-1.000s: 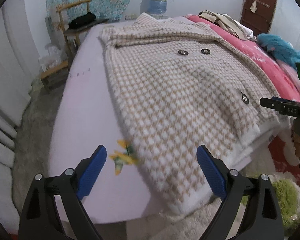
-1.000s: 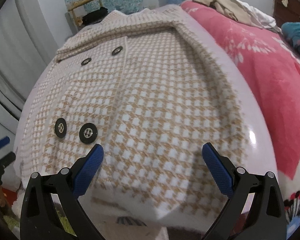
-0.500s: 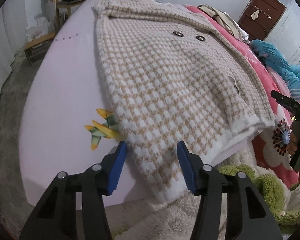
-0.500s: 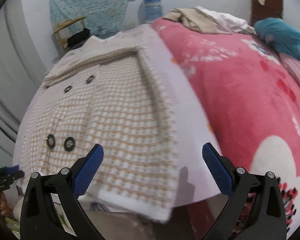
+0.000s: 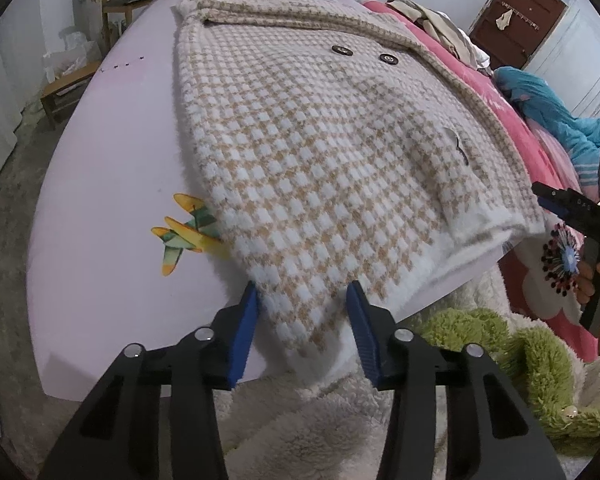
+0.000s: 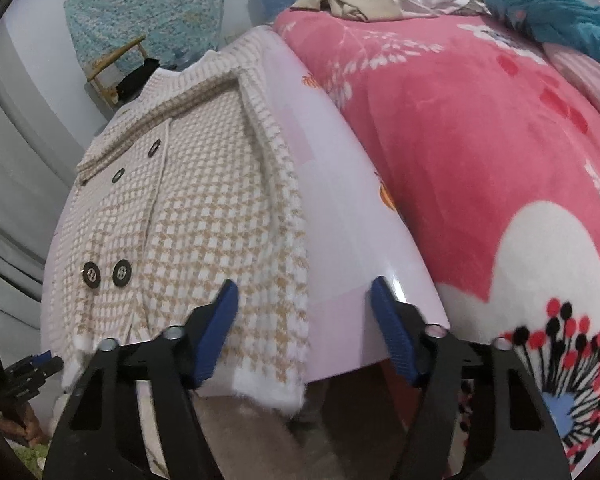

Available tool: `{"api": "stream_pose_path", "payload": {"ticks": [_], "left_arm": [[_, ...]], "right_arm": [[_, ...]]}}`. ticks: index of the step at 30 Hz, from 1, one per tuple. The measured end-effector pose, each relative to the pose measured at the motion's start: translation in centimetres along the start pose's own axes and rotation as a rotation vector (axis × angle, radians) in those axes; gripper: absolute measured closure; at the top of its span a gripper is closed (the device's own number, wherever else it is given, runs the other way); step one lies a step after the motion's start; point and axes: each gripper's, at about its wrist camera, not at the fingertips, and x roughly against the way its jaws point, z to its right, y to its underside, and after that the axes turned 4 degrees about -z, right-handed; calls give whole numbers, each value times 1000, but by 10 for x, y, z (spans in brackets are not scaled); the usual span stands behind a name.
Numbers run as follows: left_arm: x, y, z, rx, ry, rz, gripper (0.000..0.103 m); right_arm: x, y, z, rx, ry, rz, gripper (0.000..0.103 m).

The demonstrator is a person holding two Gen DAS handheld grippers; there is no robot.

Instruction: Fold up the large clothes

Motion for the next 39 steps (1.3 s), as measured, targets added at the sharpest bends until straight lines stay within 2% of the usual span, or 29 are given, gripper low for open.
{"api": "stream_pose_path", "payload": {"ticks": [4, 7, 9, 10, 15, 19, 22, 24, 33, 39], "left_arm": [[0, 2, 0, 5, -16, 0, 71], [-1, 3, 0, 11, -12, -13, 71], [-2, 4, 0, 6, -18, -22, 71], [-2, 4, 1, 1, -23, -23, 71], [-2, 4, 4, -7, -39, -18, 71], [0, 6, 9, -20, -58, 1, 83], [5, 6, 11, -35, -67, 29, 93], [9, 5, 12, -37, -67, 45, 95], [59, -20, 6, 3, -6, 219, 96], [81, -58, -7, 20, 13, 334, 96]], "right_arm": [[-1, 7, 1, -3, -31, -44, 68], [-3, 13, -2, 10, -36, -70, 73], [-5, 15, -3, 13, -46, -81, 81], [-6, 16, -4, 13, -50, -85, 81], [-5, 17, -3, 4, -61, -82, 91], [-2, 18, -2, 3, -70, -68, 95], [5, 18, -1, -3, -86, -47, 96], [12, 17, 0, -19, -112, -24, 97], [56, -11, -9, -41, -251, 145, 97], [63, -43, -20, -37, -247, 267, 97]]}}
